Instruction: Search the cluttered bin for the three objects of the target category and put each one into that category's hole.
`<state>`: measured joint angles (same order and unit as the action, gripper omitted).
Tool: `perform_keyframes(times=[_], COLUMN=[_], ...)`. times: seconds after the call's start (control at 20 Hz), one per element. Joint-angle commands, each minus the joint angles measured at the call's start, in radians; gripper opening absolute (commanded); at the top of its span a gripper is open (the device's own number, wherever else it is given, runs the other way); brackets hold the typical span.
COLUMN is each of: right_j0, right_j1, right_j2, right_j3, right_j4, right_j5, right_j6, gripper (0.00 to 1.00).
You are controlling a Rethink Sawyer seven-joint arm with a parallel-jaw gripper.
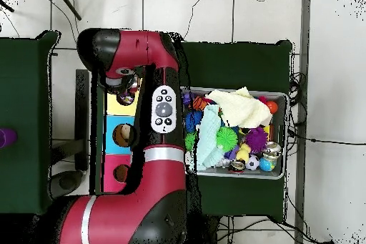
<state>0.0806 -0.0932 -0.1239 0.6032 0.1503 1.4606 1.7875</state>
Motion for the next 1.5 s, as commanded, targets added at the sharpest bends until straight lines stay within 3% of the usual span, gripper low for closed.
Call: perform_keyframes(times=[0.05,0.7,1.45,1.5], right_j0=[-0.055,-0.057,-0.087,-0.094], right_j1=[0.013,-0.005,-0.010,-0.009], right_j2=[0.058,0.051,0.046,0.035], right_j3=[-0.169,-0.182,-0.320,-0.354], right_j4=[-0.044,-0.065,-0.092,-0.092], right_j5=[-0.010,-0.053,0.132,0.183], right_j6=[-0.064,-0.093,-0.265,-0.285], gripper=[1.00,1.00,1.00,1.00])
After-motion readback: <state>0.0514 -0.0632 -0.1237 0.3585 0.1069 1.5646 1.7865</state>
